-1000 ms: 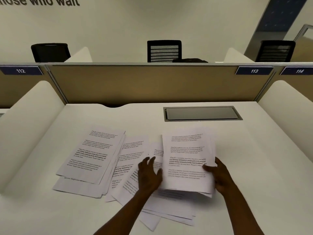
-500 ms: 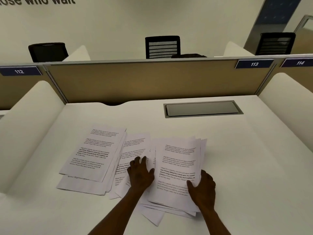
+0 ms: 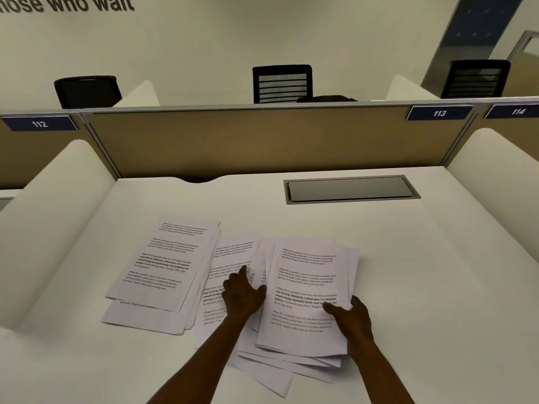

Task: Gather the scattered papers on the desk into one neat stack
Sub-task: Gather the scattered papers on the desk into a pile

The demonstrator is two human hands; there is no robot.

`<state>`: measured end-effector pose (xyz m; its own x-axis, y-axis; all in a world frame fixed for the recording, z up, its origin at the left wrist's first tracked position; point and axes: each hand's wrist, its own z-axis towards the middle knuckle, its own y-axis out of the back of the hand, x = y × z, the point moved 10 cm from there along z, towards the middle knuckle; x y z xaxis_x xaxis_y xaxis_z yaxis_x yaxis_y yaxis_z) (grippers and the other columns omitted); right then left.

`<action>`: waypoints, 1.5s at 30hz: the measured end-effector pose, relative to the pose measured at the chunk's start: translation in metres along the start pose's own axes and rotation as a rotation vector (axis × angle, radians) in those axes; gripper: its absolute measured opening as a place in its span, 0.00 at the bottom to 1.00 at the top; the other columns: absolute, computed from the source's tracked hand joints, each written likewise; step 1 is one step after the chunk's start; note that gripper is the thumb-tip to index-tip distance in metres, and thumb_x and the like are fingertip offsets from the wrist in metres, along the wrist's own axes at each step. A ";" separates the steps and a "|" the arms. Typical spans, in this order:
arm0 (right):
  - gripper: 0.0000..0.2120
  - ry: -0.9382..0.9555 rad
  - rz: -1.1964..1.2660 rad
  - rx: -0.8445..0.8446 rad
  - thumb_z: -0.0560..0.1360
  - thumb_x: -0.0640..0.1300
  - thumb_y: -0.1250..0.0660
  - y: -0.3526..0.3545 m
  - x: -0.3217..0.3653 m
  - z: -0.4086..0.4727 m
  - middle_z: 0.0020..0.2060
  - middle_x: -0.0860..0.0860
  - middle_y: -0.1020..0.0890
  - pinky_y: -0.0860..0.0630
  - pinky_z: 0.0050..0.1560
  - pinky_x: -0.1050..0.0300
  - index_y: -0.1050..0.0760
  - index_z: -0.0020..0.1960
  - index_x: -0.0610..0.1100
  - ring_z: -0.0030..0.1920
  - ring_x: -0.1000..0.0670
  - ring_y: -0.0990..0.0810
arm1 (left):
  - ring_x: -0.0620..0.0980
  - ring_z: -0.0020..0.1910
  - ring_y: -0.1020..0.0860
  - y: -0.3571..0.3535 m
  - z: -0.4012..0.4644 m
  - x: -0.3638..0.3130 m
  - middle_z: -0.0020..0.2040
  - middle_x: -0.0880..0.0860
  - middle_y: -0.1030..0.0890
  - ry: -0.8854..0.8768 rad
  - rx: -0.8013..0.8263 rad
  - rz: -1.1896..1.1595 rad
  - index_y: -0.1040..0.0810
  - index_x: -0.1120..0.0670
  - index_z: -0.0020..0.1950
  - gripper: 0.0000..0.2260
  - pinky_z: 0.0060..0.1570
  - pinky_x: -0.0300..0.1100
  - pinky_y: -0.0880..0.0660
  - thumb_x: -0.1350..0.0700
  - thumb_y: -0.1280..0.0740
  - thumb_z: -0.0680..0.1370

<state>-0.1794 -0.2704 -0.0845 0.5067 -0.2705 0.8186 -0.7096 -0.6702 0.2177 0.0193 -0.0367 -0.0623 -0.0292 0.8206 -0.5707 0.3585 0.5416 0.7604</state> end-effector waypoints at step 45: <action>0.42 0.351 0.158 0.043 0.64 0.54 0.21 0.029 0.034 -0.006 0.64 0.49 0.22 0.25 0.64 0.42 0.36 0.73 0.52 0.64 0.44 0.24 | 0.49 0.39 0.20 0.034 -0.166 -0.139 0.45 0.47 0.17 -0.950 -0.044 -0.025 0.34 0.37 0.68 0.23 0.38 0.42 0.24 0.57 0.38 0.77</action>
<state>-0.1854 -0.2944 -0.0468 0.1892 -0.1251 0.9739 -0.7408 -0.6692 0.0579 -0.1195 -0.1021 0.0940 0.7414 0.3279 -0.5856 0.3317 0.5795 0.7444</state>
